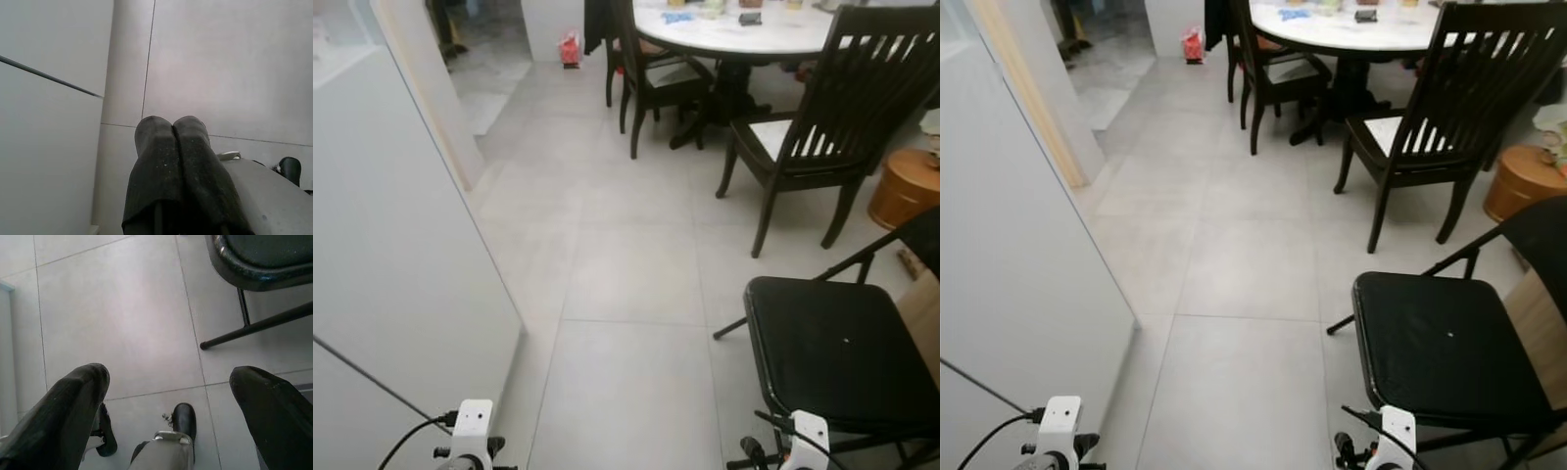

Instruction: Restocking fridge

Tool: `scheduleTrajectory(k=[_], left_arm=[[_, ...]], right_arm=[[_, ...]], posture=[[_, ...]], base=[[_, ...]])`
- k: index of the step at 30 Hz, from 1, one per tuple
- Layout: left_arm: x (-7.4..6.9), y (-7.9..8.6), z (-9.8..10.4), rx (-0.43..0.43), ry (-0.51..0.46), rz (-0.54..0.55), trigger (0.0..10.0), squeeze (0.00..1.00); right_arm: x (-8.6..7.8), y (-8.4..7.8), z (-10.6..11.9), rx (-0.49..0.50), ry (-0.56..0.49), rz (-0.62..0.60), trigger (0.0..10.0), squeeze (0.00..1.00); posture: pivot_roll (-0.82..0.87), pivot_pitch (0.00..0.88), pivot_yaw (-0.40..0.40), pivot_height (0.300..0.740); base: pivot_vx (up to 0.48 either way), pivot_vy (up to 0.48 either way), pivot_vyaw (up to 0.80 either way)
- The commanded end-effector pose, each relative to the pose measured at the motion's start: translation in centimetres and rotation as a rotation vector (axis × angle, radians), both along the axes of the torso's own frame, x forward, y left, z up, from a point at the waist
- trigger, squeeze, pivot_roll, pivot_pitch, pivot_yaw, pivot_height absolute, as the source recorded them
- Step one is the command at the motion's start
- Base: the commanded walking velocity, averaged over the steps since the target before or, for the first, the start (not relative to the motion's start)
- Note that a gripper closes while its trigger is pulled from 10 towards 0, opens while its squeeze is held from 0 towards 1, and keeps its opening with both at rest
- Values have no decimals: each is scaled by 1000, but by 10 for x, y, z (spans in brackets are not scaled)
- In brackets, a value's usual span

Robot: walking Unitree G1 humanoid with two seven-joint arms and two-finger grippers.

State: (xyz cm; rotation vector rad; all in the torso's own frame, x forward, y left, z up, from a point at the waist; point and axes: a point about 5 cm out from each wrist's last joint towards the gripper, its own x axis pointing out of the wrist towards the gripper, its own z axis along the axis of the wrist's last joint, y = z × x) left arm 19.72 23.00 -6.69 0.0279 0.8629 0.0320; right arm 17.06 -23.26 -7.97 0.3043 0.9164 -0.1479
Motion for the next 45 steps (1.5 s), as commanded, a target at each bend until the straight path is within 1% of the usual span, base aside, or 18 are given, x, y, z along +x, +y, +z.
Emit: scheduleTrajectory(k=[1,6,8,9,11,12,13,15,19,23,24,27,33,37,39,41,43,45], left_arm=[[-3,0,-2,13,8,25,10000,0],[-9,0,-4,34,-39,102,10000,0],[0,0,5,-13,-165,150,10000,0],[0,0,5,-13,-165,150,10000,0],[9,-4,14,-24,-275,127,10000,0],[9,-5,14,-26,-286,128,10000,0],[24,-6,32,-14,-439,78,10000,0],[30,-6,44,15,-530,52,10000,0],[32,-8,59,36,-647,-1,10000,0],[29,-8,74,38,-732,-44,10000,0],[29,-8,74,38,-732,-44,10000,0],[20,-3,80,54,-758,-54,10000,0],[4,7,96,73,-793,-57,10000,0],[2,7,97,80,-763,-60,10000,0],[2,8,96,82,-759,-55,10000,0],[2,14,93,72,-719,-37,10000,0],[0,16,89,68,-686,-36,10000,0],[-1,20,72,47,-595,-23,10000,0]], right_arm=[[-6,-3,-1,-21,-7,22,10000,0],[-16,-9,-2,-66,-37,27,10000,0],[-21,-13,-1,-64,-93,-13,10000,0],[-21,-13,-1,-64,-93,-13,10000,0],[-24,-17,1,-84,-142,-20,10000,0],[-25,-18,1,-85,-148,-25,10000,0],[38,3,32,-107,-391,-9,10000,0],[68,12,55,-125,-535,-6,10000,0],[76,9,72,-139,-685,-12,10000,0],[77,21,87,-182,-818,108,10000,0],[77,21,87,-182,-818,108,10000,0],[68,23,90,-195,-856,117,10000,0],[26,14,86,-283,-837,12,10000,0],[-11,11,67,-289,-716,-69,10000,0],[-17,11,64,-282,-699,-86,10000,0],[-38,11,49,-275,-603,-122,10000,0],[-45,12,45,-263,-566,-145,10000,0],[-49,17,28,-161,-479,-215,10000,0]], posture=[[17,0,27,740],[10,0,-6,740],[-2,0,-17,740],[-2,0,-17,740],[25,0,-36,740],[25,0,-36,740],[18,0,-33,740],[22,0,-35,740],[30,0,-31,740],[25,0,-9,740],[25,0,-9,740],[16,0,5,740],[-20,0,38,740],[-29,0,53,740],[-28,0,53,740],[-28,0,55,740],[-23,0,50,740],[-36,0,51,740]], base=[[0,0,0],[0,0,0],[0,0,0],[0,0,0],[0,0,0],[0,0,0],[0,0,0],[0,0,0],[0,0,0],[0,0,0],[0,0,0],[0,0,0],[0,0,0],[0,0,0],[0,0,0],[0,0,0],[0,0,0],[0,0,0]])
